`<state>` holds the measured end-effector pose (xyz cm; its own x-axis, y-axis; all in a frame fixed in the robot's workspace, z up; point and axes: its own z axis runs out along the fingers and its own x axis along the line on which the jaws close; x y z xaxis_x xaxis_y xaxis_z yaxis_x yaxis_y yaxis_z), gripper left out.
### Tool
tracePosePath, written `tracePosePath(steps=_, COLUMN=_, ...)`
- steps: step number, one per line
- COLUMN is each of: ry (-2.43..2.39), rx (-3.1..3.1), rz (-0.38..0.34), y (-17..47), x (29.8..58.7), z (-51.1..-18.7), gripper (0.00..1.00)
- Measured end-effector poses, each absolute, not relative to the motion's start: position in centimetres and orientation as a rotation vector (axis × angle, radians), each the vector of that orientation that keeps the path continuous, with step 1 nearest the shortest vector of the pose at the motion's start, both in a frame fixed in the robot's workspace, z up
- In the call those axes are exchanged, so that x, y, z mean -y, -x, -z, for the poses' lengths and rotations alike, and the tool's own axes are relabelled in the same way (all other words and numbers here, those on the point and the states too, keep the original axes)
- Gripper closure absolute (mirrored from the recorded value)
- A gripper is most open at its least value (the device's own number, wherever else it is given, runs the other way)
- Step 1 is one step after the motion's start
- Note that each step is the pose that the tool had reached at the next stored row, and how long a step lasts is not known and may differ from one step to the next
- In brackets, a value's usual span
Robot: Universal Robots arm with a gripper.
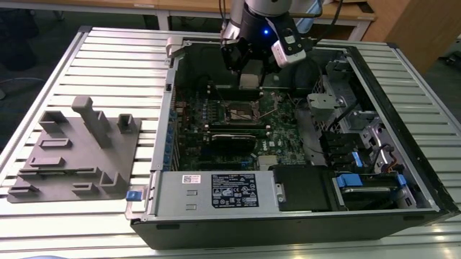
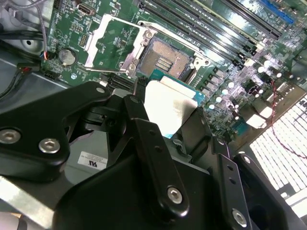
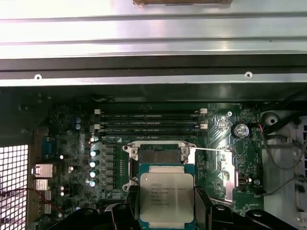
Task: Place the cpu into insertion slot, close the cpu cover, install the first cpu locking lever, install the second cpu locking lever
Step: 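Place the cpu into insertion slot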
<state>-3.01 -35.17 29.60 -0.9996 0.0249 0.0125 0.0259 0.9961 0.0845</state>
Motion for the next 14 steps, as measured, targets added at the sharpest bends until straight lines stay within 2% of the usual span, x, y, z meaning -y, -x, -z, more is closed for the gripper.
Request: tracePosePath(steps=14, ry=0.039, rx=3.128, rz=0.133, y=3.11, x=35.18, z=-28.86, gripper=0.46)
